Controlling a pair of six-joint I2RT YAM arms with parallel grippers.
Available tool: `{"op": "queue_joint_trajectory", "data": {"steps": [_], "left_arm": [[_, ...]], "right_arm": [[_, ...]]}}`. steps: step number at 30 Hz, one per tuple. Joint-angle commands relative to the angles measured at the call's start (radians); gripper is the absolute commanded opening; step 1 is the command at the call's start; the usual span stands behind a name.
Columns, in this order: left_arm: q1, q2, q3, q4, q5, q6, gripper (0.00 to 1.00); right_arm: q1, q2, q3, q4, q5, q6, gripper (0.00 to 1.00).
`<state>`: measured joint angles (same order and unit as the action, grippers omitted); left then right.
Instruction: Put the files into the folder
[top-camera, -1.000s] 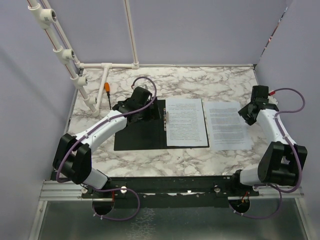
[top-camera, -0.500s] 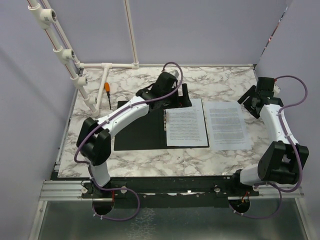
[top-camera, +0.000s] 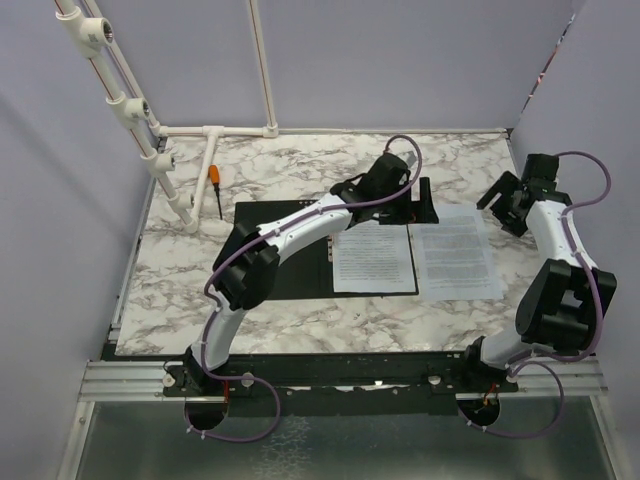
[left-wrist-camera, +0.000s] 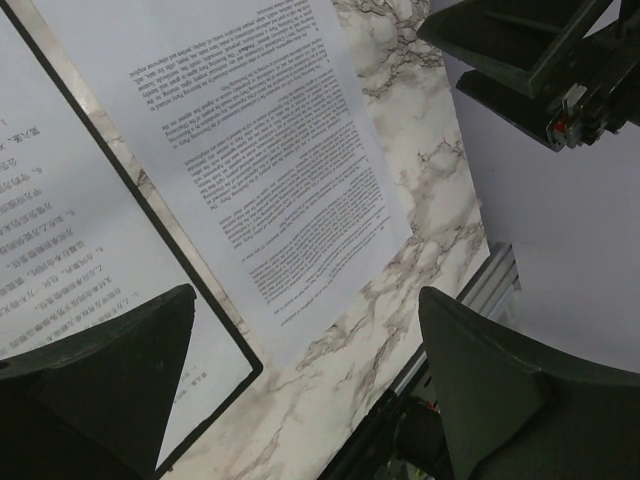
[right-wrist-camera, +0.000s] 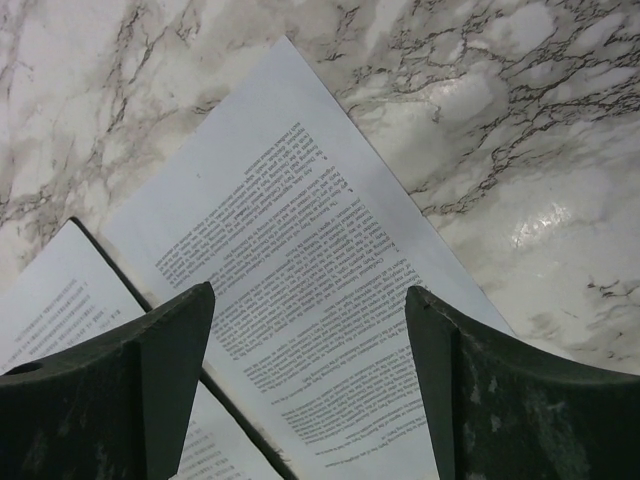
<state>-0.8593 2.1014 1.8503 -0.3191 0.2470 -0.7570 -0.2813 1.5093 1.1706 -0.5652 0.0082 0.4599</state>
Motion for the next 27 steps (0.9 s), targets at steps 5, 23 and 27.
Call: {"op": "queue_joint_trajectory", "data": {"steps": [5, 23, 27], "left_arm": [[-0.029, 0.186, 0.137, 0.015, 0.034, -0.045, 0.94], [-0.041, 0.475, 0.412, -0.033, 0.065, -0.085, 0.94], [-0.041, 0.507, 0.433, -0.042, 0.063, -0.091, 0.94]], "right_arm": [[-0.019, 0.030, -0.057, 0.070, -0.040, -0.024, 0.83], [-0.064, 0.090, -0.139, 0.127, -0.033, 0.011, 0.83], [-0.065, 0.103, -0.161, 0.139, -0.035, 0.013, 0.83]]}}
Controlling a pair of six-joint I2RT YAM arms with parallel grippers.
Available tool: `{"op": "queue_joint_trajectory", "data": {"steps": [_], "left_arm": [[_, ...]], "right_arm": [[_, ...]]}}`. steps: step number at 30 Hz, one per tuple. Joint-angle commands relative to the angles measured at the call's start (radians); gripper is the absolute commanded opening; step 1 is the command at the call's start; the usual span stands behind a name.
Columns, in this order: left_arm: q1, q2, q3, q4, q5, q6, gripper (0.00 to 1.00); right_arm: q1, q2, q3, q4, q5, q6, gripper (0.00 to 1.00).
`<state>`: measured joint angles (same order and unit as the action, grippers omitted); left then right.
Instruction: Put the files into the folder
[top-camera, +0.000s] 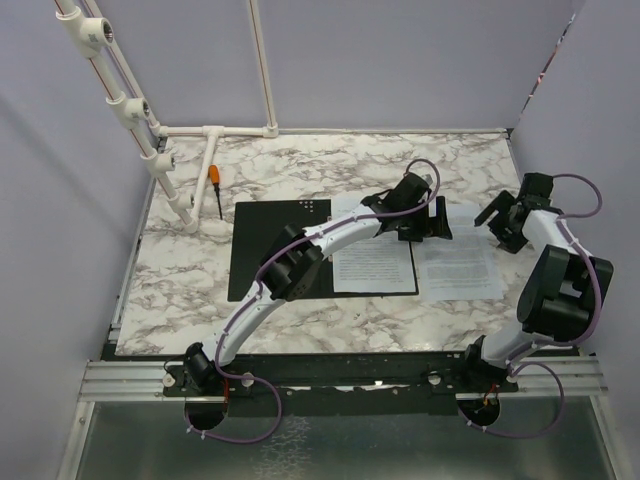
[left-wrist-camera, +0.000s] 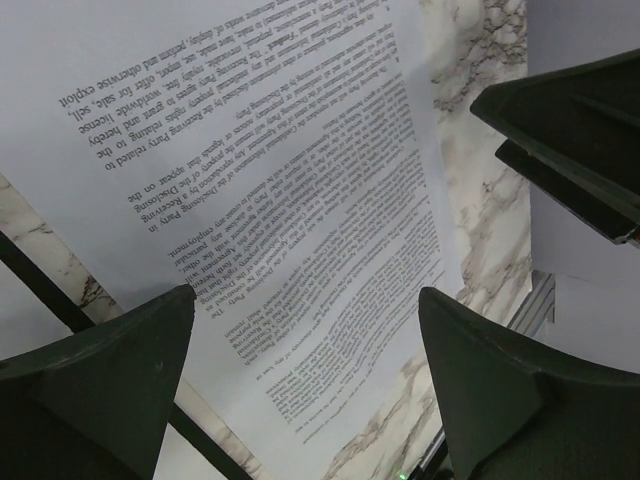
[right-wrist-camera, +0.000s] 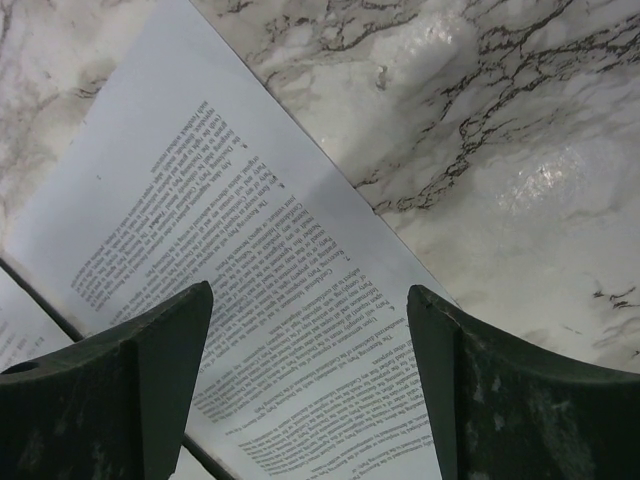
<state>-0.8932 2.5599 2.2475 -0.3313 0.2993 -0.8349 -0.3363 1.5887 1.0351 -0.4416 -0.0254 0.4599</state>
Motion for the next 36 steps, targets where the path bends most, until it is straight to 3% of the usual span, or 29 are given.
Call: {"op": "queue_joint_trajectory", "data": {"steps": [1, 28, 36], "left_arm": [[-0.007, 0.053, 0.037, -0.030, 0.007, -0.013, 0.94], [-0.022, 0.136, 0.066, -0.047, 0.043, -0.027, 0.93], [-0.022, 0.158, 0.079, -0.046, 0.055, -0.036, 0.76]], "right_arm": [[-0.011, 0.026, -0.032, 0.019, -0.004, 0.015, 0.83], [-0.012, 0.066, -0.269, 0.193, -0.318, 0.099, 0.74], [-0.011, 0.047, -0.272, 0.190, -0.311, 0.100, 0.73]]}}
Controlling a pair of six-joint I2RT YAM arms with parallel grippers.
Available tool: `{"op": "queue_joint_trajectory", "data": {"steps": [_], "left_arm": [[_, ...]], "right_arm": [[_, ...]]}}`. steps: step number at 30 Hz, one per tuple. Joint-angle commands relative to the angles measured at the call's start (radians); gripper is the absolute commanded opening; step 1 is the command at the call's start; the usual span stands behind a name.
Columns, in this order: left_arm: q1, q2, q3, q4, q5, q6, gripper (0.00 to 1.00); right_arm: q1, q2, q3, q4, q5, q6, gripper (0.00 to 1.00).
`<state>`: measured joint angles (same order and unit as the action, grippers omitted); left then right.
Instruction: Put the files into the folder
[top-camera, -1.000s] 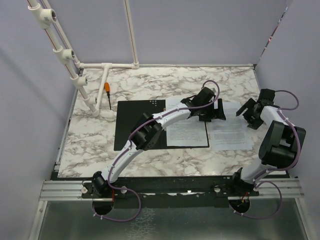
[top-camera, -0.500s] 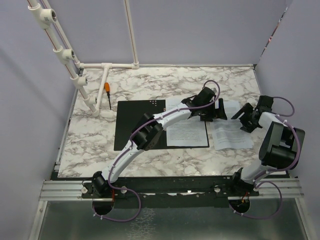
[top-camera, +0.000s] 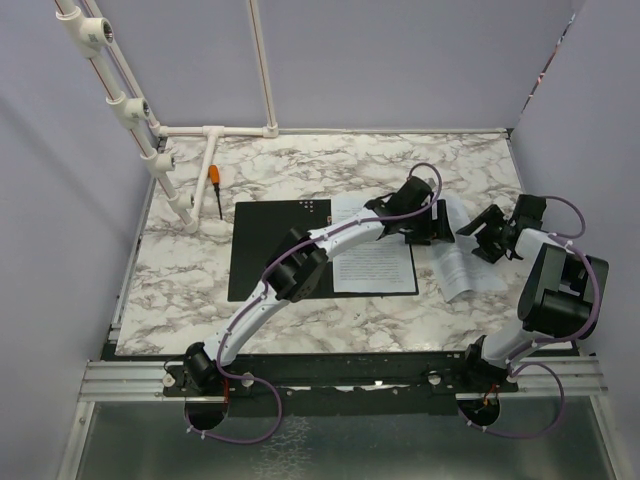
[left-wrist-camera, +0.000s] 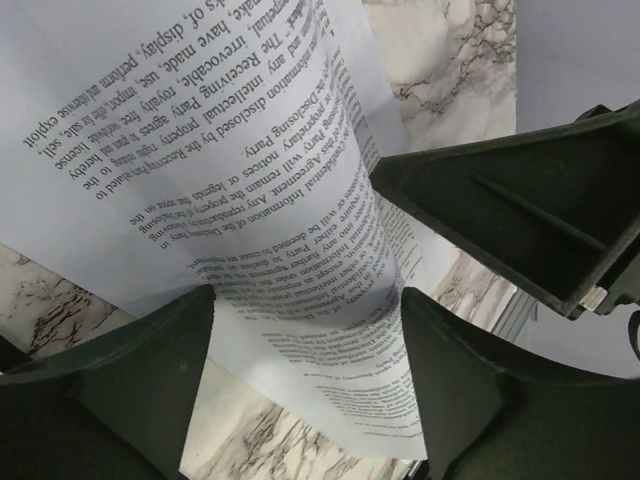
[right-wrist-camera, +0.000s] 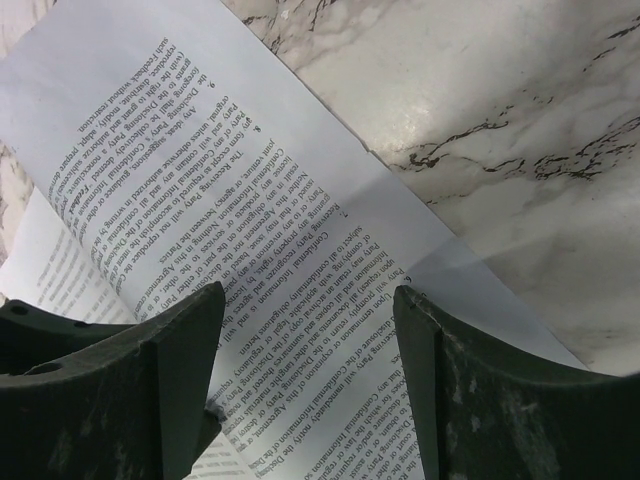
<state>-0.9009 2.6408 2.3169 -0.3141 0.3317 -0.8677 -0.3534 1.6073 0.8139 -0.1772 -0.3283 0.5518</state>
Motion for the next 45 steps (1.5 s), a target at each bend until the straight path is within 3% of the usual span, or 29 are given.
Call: {"op": "queue_joint_trajectory", "data": {"steps": [1, 12, 24, 38, 45], "left_arm": [[-0.015, 0.081, 0.012, -0.063, 0.025, -0.005, 0.73], [-0.014, 0.096, 0.031, -0.063, 0.039, -0.014, 0.37], [-0.009, 0.062, 0.036, -0.057, 0.059, -0.010, 0.01], [0.017, -0.084, -0.005, -0.009, 0.110, 0.025, 0.00], [0.043, -0.198, -0.048, 0.008, 0.141, 0.040, 0.00]], "right_arm": [[0.006, 0.024, -0.050, -0.076, -0.009, 0.008, 0.73], [0.006, 0.000, -0.080, -0.056, -0.047, 0.013, 0.66], [0.006, -0.106, -0.038, -0.135, 0.005, 0.010, 0.68], [0.006, -0.310, 0.077, -0.269, 0.047, 0.016, 0.70], [0.006, -0.393, 0.143, -0.297, -0.013, 0.022, 0.70]]}}
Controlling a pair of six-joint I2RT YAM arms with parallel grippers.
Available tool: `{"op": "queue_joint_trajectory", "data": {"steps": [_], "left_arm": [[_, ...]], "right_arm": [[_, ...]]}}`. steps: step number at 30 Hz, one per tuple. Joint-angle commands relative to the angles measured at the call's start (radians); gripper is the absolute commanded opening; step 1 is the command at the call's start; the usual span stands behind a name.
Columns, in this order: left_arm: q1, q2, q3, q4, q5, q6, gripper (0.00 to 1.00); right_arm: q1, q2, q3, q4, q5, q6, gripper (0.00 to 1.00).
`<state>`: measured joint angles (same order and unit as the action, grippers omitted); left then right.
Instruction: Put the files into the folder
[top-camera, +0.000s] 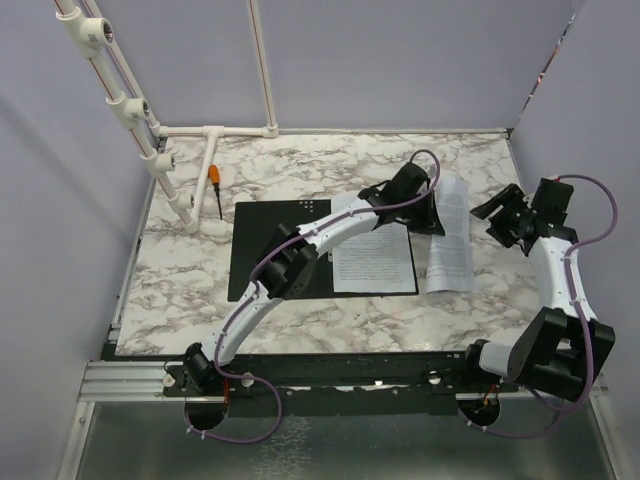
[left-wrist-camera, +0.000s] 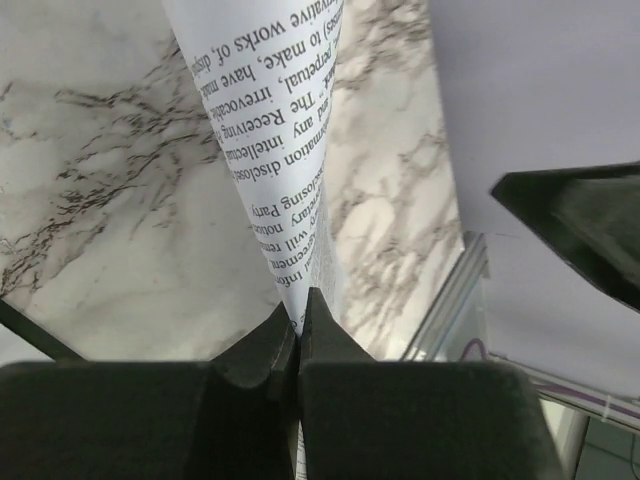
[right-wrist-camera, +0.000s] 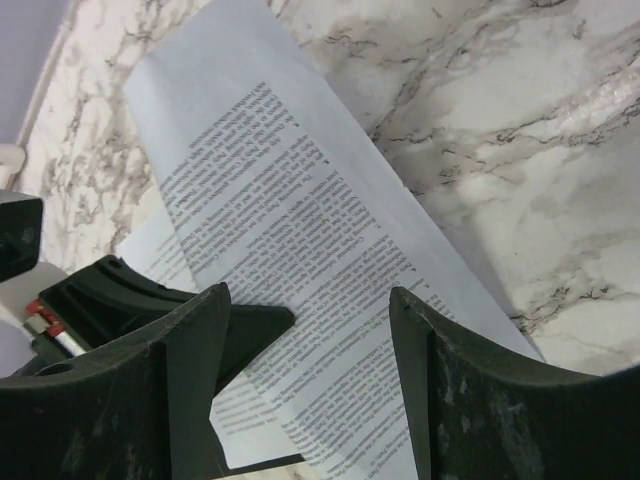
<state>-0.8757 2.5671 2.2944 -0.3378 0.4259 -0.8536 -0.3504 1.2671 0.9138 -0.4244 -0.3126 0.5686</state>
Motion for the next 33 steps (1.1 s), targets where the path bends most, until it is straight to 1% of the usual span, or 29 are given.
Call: {"op": "queue_joint_trajectory", "data": {"steps": [1, 5, 10, 14, 20, 23, 25, 29, 33], "left_arm": [[0.023, -0.143, -0.037, 0.033, 0.053, 0.027, 0.00], [0.044, -0.231, -0.098, 0.035, 0.066, 0.046, 0.00], [0.078, -0.350, -0.204, 0.035, 0.097, 0.073, 0.00], [0.109, -0.438, -0.292, 0.040, 0.116, 0.089, 0.00], [0.143, -0.548, -0.403, 0.075, 0.173, 0.087, 0.00], [0.157, -0.600, -0.465, 0.093, 0.202, 0.083, 0.00], [0.170, -0.632, -0.510, 0.120, 0.230, 0.071, 0.00], [0.193, -0.714, -0.603, 0.181, 0.273, 0.054, 0.00], [0.222, -0.787, -0.701, 0.253, 0.322, 0.013, 0.00]], "right_arm": [[0.003, -0.064, 0.052, -0.058, -0.031, 0.003, 0.70], [0.002, -0.101, 0.082, -0.071, -0.072, -0.012, 0.70], [0.003, -0.106, 0.130, -0.072, -0.204, -0.050, 0.70], [0.004, -0.112, 0.143, -0.046, -0.276, -0.033, 0.72], [0.008, -0.079, 0.134, 0.033, -0.475, -0.014, 0.73], [0.039, -0.067, 0.111, 0.126, -0.580, 0.014, 0.73], [0.078, -0.056, 0.112, 0.162, -0.618, 0.021, 0.74], [0.156, -0.020, 0.142, 0.166, -0.637, 0.000, 0.75], [0.186, -0.012, 0.143, 0.197, -0.656, -0.003, 0.75]]}}
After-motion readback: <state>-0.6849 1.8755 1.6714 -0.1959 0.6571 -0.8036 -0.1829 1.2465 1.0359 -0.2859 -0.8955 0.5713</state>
